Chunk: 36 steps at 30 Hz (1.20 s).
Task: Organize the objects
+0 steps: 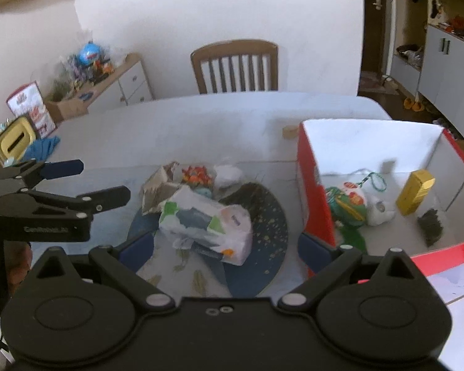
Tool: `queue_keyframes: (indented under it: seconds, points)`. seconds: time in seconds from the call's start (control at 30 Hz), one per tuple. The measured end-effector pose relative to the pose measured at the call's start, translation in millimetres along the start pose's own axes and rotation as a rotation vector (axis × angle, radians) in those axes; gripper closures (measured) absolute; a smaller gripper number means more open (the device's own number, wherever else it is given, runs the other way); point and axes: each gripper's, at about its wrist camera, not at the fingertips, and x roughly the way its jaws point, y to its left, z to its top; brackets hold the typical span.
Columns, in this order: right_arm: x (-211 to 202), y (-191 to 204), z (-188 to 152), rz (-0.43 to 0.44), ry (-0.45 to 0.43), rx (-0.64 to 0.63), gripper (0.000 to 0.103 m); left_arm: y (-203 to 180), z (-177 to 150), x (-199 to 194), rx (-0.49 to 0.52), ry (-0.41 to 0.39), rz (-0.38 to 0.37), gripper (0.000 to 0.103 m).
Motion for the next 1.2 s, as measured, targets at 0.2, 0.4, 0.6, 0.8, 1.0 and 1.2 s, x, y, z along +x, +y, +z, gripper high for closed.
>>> queue_keyframes:
  seconds: [0.2, 0.4, 0.6, 0.8, 1.0, 1.2]
  points:
    - [21.1, 12.1, 1.6, -0.005, 0.040, -0.083, 0.006, 17.0, -8.8, 24.1, 0.006, 0.032, -0.009, 0.000]
    - [47.7, 19.5, 4.8, -0.018, 0.085, -0.173, 0.011, 33.5, -9.1, 59.3, -0.021, 0.097, -0.017, 0.000]
    - [67.7, 24.8, 6.9, -0.002, 0.108, -0.241, 0.013, 44.6, -0.7, 84.1, -0.024, 0.127, -0.049, 0.000]
    - [89.8, 35.8, 14.3, 0.003, 0.135, -0.367, 0.013, 52.3, 4.3, 109.3, -0.030, 0.177, -0.100, 0.000]
    - [108.3, 41.4, 14.6, 0.034, 0.165, -0.435, 0.015, 53.2, 2.8, 127.9, -0.032, 0.225, -0.155, 0.000]
    - [118.2, 42.5, 11.6, 0.034, 0.181, -0.438, 0.024, 58.4, -1.5, 134.7, -0.038, 0.232, -0.164, 0.001]
